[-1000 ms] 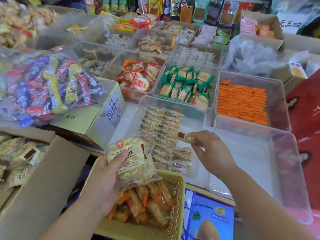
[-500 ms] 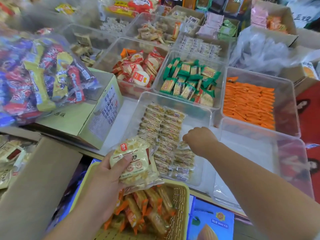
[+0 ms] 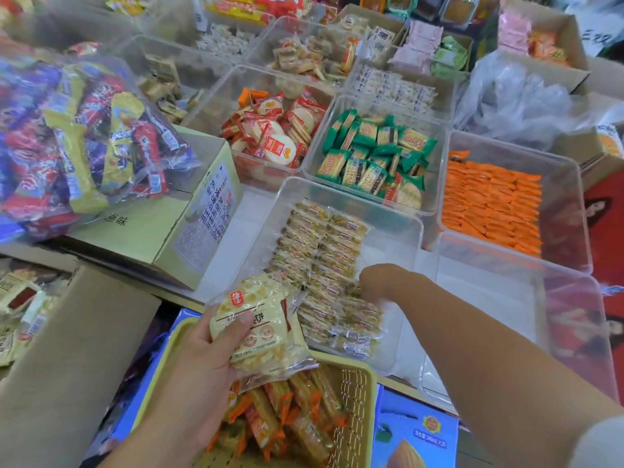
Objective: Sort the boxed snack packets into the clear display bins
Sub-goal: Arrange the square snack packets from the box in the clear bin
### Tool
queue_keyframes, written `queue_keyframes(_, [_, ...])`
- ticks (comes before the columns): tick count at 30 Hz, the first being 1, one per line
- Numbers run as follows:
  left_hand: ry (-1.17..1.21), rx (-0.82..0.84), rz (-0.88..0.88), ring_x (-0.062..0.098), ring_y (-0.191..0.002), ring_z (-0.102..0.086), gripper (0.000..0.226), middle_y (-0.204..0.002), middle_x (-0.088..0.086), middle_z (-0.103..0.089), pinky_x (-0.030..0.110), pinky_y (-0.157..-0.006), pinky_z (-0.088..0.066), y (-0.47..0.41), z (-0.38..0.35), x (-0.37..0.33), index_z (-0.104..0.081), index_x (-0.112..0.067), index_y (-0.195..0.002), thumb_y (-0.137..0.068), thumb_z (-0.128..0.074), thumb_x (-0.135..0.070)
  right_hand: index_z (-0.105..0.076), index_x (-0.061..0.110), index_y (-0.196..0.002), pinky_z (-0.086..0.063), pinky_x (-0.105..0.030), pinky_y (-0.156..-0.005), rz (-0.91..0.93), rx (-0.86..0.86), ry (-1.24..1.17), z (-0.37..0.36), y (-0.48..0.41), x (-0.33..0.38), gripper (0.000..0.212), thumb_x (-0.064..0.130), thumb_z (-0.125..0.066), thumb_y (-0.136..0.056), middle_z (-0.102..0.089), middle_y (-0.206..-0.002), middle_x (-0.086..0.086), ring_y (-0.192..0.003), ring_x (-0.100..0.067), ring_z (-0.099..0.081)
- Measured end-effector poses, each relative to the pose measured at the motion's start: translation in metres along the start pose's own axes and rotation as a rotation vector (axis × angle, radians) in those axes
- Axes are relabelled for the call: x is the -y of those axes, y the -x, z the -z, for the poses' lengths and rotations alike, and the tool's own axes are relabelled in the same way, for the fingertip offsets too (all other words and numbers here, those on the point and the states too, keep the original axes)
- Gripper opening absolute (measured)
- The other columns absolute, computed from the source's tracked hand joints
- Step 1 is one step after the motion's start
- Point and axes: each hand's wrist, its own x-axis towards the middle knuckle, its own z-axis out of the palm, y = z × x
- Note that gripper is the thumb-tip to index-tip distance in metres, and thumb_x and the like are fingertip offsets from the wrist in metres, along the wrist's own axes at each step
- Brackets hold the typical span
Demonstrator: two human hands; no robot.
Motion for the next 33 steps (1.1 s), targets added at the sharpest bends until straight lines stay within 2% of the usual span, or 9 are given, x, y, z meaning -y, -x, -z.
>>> queue_keyframes(6, [0.013, -0.003, 0.016, 0.036, -0.109, -0.073, 0.045, -0.123, 0.012, -0.074, 0.053, -0.075, -0.063, 0.001, 0.002, 0.0, -0.074, -0.029, -0.116, -0.071, -0.081, -0.035, -0.057, 0.002, -0.074, -0.038, -0.027, -0.055, 0.003, 0.01, 0.018, -0.004, 0.0, 0.008, 0.023, -0.009, -0.049, -0.092, -0.043, -0.068, -0.001, -0.056, -0.014, -0.04])
queue_keyframes(12, [0.032, 0.005, 0.01, 0.036, -0.11, -0.072, 0.041, -0.124, 0.012, -0.074, 0.051, -0.077, -0.063, 0.003, 0.001, -0.002, -0.073, -0.03, -0.117, -0.077, -0.079, -0.034, -0.051, 0.014, -0.061, -0.037, -0.026, -0.049, -0.105, -0.028, -0.138, -0.01, 0.005, 0.016, 0.029, -0.004, -0.053, -0.084, -0.046, -0.066, 0.002, -0.055, -0.015, -0.044])
queue_keyframes(18, [0.038, -0.026, 0.038, 0.033, -0.105, -0.074, 0.045, -0.121, 0.012, -0.075, 0.042, -0.068, -0.063, 0.008, -0.005, -0.004, -0.073, -0.027, -0.118, -0.074, -0.08, -0.032, -0.048, 0.016, -0.086, -0.039, -0.035, -0.071, -0.189, -0.213, -0.188, -0.018, 0.033, 0.032, 0.006, 0.014, -0.049, -0.092, -0.052, -0.077, -0.001, -0.067, -0.019, -0.048])
queue_keyframes(20, [0.048, -0.023, 0.056, 0.034, -0.104, -0.075, 0.043, -0.12, 0.012, -0.075, 0.047, -0.069, -0.064, 0.01, -0.007, -0.006, -0.073, -0.026, -0.119, -0.077, -0.078, -0.029, -0.055, 0.019, -0.089, -0.042, -0.036, -0.076, -0.196, -0.326, -0.211, -0.015, 0.049, 0.029, 0.018, 0.029, -0.045, -0.1, -0.063, -0.089, -0.003, -0.078, -0.023, -0.053])
queue_keyframes(24, [0.031, 0.024, 0.117, 0.041, -0.103, -0.074, 0.054, -0.121, 0.016, -0.074, 0.063, -0.076, -0.061, 0.015, -0.011, -0.012, -0.068, -0.019, -0.129, -0.077, -0.076, -0.031, -0.058, 0.031, -0.137, -0.047, -0.033, -0.101, 0.13, -0.518, -0.907, -0.016, 0.105, 0.03, 0.037, 0.043, -0.047, -0.104, -0.063, -0.135, 0.007, -0.121, -0.014, -0.059])
queue_keyframes(26, [0.041, 0.072, 0.174, 0.043, -0.101, -0.074, 0.057, -0.12, 0.021, -0.073, 0.06, -0.07, -0.062, 0.018, -0.012, -0.014, -0.069, -0.009, -0.128, -0.075, -0.077, -0.029, -0.057, 0.038, -0.138, -0.047, -0.028, -0.105, 0.398, -0.435, -1.315, -0.012, 0.133, 0.043, 0.039, 0.036, -0.055, -0.1, -0.061, -0.136, 0.018, -0.127, -0.004, -0.055])
queue_keyframes(28, [0.081, 0.136, 0.237, 0.042, -0.099, -0.075, 0.059, -0.117, 0.025, -0.073, 0.055, -0.069, -0.061, 0.022, -0.014, -0.015, -0.072, -0.003, -0.121, -0.067, -0.084, -0.026, -0.062, 0.032, -0.131, -0.047, -0.026, -0.105, 0.497, -0.313, -1.607, -0.011, 0.154, 0.048, 0.037, 0.025, -0.057, -0.095, -0.065, -0.13, 0.015, -0.133, -0.01, -0.053])
queue_keyframes(31, [0.049, 0.241, 0.279, 0.043, -0.101, -0.074, 0.07, -0.117, 0.028, -0.072, 0.05, -0.072, -0.062, 0.028, -0.018, -0.019, -0.073, 0.0, -0.118, -0.056, -0.097, -0.018, -0.059, 0.033, -0.138, -0.047, -0.04, -0.106, 0.641, -0.253, -1.727, -0.019, 0.176, 0.049, 0.055, 0.033, -0.052, -0.083, -0.062, -0.138, 0.01, -0.135, -0.017, -0.052])
queue_keyframes(33, [-0.024, 0.271, 0.273, 0.042, -0.1, -0.074, 0.069, -0.119, 0.029, -0.071, 0.048, -0.07, -0.063, 0.03, -0.021, -0.02, -0.07, -0.003, -0.125, -0.06, -0.09, -0.014, -0.055, 0.038, -0.14, -0.05, -0.036, -0.099, 0.679, -0.316, -1.724, -0.027, 0.187, 0.05, 0.055, 0.044, -0.054, -0.086, -0.062, -0.139, 0.006, -0.13, -0.015, -0.057])
